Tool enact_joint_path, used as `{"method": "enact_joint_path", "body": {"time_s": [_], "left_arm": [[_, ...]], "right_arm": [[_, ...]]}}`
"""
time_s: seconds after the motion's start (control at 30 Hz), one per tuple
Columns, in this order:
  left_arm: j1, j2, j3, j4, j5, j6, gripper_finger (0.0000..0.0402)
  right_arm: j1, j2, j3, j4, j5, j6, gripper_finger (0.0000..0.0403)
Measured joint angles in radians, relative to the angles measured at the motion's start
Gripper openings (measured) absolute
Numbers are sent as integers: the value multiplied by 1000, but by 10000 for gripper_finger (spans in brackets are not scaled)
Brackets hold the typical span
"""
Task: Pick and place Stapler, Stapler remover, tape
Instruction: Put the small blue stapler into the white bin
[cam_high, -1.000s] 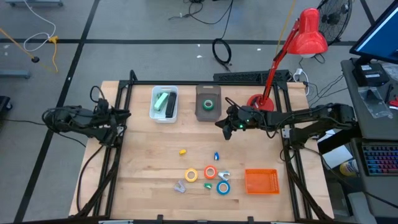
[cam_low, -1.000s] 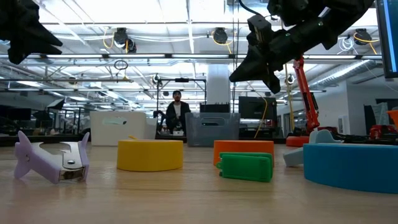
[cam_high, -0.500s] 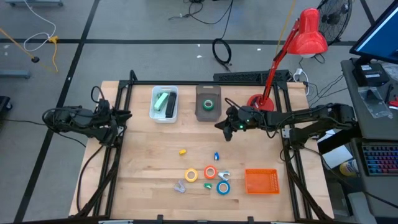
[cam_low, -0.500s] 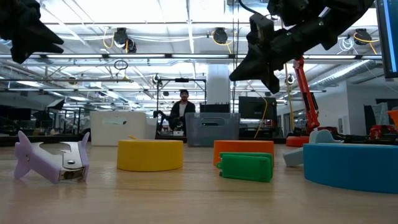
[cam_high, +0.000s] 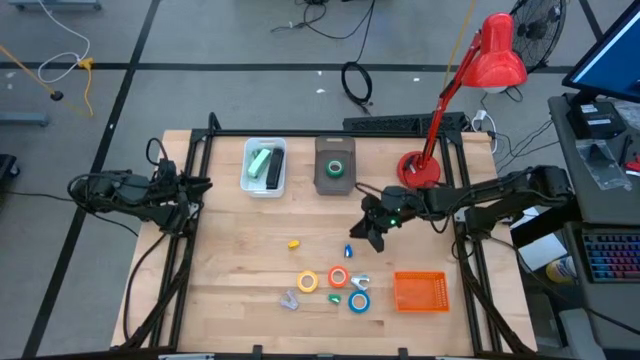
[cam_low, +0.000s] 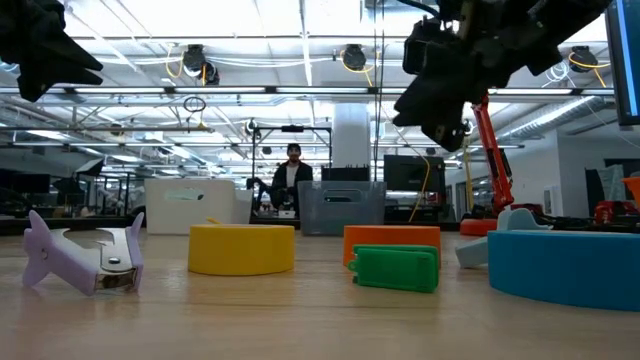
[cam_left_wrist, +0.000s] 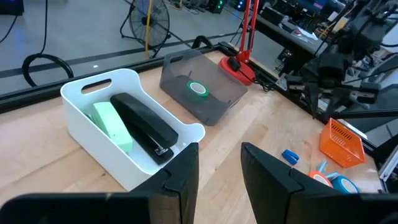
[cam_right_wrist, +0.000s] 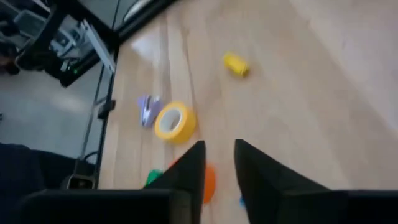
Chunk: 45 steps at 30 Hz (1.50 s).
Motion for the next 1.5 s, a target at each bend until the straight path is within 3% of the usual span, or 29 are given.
{"method": "enact_joint_path", "body": {"time_s": [0.13,0.27,0.8,1.03,1.2,1.4,1.5], "left_arm": [[0,0,0,-1,0,4,122],[0,0,0,-1,0,21,122],[0,0,0,-2,-2,30,122],[0,0,0,-2,-2,28,122],[0,0,0,-2,-2,27,122],[0,0,0,-3,-2,27,122],[0,0,0,-2,-2,27,122]], "right_arm": [[36,0,0,-19,-77,44,134],[57,0,0,-21,-76,125,155],[66,0,0,74,-69,149,148],[67,0,0,60,112,252,148],[91,0,20,30,117,287,147],[133,26,131,-233,242,393,150],[134,68,201,-322,242,466,147]]}}
